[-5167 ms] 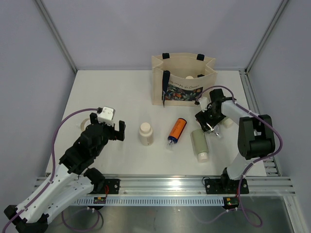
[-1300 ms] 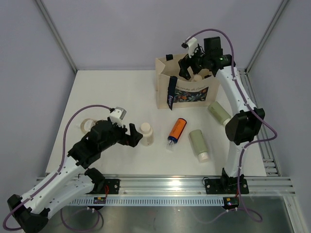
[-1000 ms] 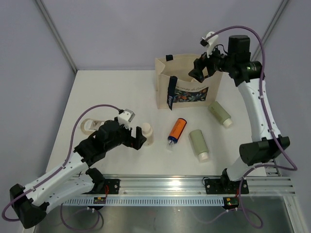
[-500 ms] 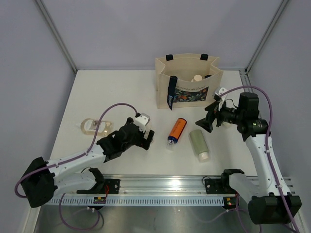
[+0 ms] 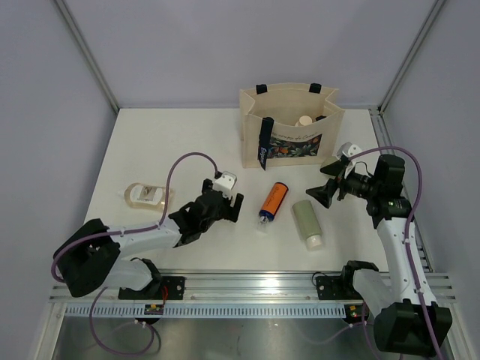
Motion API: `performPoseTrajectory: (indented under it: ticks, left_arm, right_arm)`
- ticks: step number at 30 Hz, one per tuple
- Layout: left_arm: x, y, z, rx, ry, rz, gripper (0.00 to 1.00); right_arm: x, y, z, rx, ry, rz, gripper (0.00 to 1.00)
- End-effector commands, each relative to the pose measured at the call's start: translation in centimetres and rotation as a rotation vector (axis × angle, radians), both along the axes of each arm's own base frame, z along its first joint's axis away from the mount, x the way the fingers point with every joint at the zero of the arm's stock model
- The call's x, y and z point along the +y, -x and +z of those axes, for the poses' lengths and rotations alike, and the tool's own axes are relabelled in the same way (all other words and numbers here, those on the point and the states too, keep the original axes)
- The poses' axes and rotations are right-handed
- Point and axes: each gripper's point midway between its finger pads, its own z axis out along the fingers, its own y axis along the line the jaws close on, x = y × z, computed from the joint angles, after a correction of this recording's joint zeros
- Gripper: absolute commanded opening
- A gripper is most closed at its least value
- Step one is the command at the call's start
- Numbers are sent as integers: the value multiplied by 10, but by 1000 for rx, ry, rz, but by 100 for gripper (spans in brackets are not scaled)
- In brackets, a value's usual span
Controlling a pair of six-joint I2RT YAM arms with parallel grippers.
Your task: Place the personal care products into the canvas bag
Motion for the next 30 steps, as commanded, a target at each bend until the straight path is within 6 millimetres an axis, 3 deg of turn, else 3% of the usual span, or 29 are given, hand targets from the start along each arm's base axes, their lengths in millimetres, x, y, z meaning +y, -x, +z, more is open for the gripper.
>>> performPoseTrajectory:
  ticks: [1,3,7,8,11,15,22,27,28,30]
  left_arm:
    - [-10,-18,23,-90,123,68,82]
    - [-11,-19,18,-83,126,78,73]
    - [-20,-19,17,-71,160,60,35]
    - [-24,-19,20,-65,178,51,21]
    - [-34,-18,34,-49,243,36,0]
    - [-43,-14,59,27,376,9,0]
    - [-43,-23,107,189,749,-12,0]
    - [-59,-26,143,233,883,-81,0]
    - [-65,-27,164,233,923,-108,0]
    - [-72,-31,180,238,955,-130,0]
  right_arm:
    - [0,-1,14,-77,-15,23,100]
    - [-1,-1,14,-76,-17,19,100]
    - [-1,-1,14,-74,-22,19,100]
    - [-2,-1,15,-76,-22,18,99]
    - [-4,-2,15,-74,-24,6,100]
    - [-8,-5,17,-73,-27,-16,100]
    - [-14,-8,19,-70,-31,-45,100]
    - [-19,-11,21,-68,-33,-73,99]
    - [-20,-11,21,-66,-36,-78,100]
    - [-24,-13,22,-62,-38,-98,100]
